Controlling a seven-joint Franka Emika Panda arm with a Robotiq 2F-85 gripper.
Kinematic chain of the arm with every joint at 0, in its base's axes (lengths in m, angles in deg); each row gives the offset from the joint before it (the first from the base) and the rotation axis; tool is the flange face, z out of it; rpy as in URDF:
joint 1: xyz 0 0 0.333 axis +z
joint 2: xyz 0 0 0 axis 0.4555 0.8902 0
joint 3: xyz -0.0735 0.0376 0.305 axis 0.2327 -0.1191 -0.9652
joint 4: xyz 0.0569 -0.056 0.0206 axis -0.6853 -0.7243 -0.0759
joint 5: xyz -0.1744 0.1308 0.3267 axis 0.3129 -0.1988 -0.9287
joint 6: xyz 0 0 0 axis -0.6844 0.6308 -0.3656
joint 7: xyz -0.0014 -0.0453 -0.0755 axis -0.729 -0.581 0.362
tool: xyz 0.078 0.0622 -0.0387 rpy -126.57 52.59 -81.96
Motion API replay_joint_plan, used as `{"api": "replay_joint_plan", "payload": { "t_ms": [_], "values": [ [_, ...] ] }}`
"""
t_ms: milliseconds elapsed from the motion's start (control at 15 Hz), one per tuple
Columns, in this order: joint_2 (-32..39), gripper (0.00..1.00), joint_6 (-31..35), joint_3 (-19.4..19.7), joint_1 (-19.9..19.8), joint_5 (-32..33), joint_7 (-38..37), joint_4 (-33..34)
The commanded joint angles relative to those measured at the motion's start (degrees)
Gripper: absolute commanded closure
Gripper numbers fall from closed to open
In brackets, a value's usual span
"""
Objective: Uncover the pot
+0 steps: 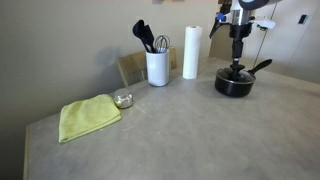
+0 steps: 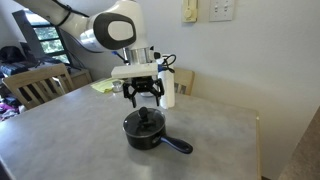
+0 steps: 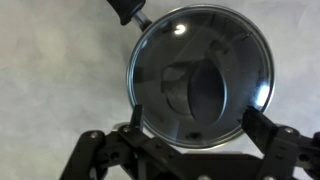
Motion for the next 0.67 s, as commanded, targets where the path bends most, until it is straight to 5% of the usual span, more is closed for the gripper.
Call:
{"api": "replay_joint_plan", "payload": {
  "t_ms": [0, 333, 600],
  "values": [
    [1.13, 0.00, -3.61, -1.73, -2.37, -2.43, 1.12, 1.12],
    [0.71, 0.03, -5.15, -2.75, -2.98, -5.88, 0.87, -0.01],
    [0.78, 0.32, -4.78, -2.41, -2.92, -5.68, 0.74, 0.20]
  ]
}}
